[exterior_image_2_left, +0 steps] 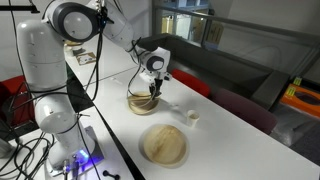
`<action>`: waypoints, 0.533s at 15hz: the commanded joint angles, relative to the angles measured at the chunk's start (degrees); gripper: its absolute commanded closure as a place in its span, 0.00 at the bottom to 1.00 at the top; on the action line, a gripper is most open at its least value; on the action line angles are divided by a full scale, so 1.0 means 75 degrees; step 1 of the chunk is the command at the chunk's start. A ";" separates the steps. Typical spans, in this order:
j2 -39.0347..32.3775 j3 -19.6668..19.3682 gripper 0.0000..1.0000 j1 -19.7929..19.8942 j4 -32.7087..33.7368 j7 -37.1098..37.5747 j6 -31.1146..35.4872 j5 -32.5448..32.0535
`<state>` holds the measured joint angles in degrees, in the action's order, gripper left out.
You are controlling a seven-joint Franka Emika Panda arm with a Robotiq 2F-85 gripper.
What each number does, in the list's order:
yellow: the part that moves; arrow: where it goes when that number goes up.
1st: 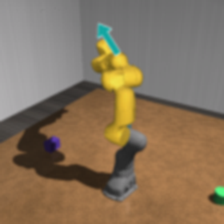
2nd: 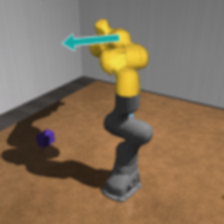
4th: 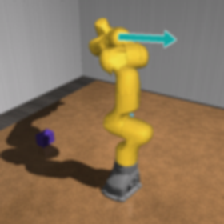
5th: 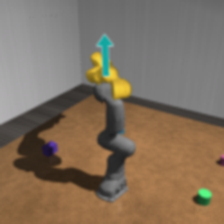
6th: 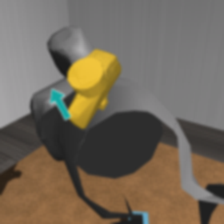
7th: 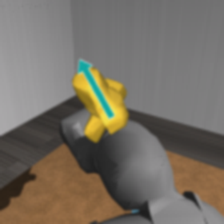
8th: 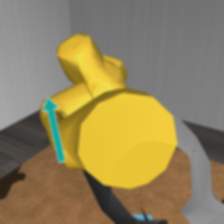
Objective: Stack the two plates on the left together.
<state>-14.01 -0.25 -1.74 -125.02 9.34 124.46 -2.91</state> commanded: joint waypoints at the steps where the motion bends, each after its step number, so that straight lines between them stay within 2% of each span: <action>1: 0.0207 -0.0017 0.98 0.0080 -0.0030 -0.0245 -0.0410 0.0101; 8: -0.0083 -0.0025 0.98 0.0062 0.0147 -0.0130 -0.0553 0.0053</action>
<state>-14.31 -0.34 -1.43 -124.98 9.33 122.60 -2.87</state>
